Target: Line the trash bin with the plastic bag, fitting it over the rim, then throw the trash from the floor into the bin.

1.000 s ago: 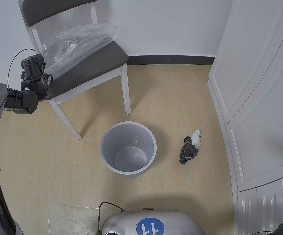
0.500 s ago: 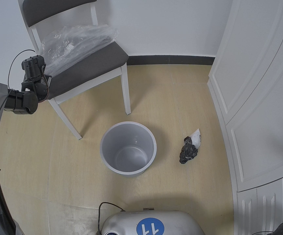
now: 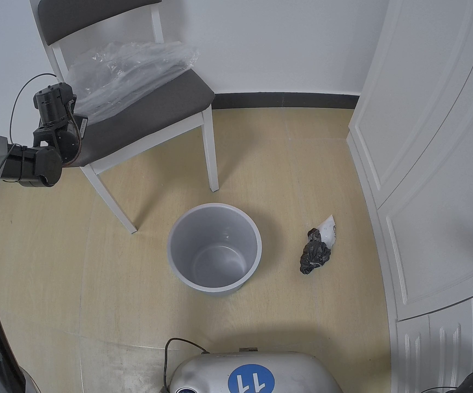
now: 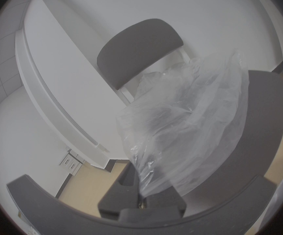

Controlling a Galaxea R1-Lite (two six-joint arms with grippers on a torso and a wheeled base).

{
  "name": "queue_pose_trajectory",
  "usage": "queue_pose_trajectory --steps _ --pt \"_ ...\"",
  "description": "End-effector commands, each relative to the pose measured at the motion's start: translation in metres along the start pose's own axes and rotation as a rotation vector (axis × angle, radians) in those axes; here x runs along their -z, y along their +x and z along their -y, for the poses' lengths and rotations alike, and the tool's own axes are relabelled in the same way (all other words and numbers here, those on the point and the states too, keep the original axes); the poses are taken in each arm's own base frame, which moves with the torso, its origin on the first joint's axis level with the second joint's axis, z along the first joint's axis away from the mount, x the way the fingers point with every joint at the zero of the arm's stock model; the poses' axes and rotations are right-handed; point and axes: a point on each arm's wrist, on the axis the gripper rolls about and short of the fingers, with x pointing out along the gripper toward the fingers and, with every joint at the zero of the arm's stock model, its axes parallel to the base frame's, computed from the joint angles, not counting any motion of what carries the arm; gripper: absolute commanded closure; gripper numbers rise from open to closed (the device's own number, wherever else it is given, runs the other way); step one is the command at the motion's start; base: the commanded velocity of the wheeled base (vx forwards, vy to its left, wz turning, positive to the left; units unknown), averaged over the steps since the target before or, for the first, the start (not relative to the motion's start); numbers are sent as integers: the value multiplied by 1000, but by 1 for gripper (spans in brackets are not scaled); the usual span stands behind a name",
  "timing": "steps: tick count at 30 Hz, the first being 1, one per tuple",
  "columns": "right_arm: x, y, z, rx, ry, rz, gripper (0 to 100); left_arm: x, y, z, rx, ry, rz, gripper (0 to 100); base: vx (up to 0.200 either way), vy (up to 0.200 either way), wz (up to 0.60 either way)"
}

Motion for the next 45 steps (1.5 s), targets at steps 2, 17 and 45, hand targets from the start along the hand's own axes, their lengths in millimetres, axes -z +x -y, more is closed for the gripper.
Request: queue_pose_trajectory --steps 2,17,45 --pt "-19 17 0 -5 117 167 0 -34 -34 -3 39 -64 91 100 0 0 0" --pt "-36 27 -1 -6 130 196 0 -98 -78 -31 54 -180 246 100 0 0 0" --pt "-46 -12 -8 -193 149 294 0 -195 -198 8 353 -428 488 100 0 0 0"
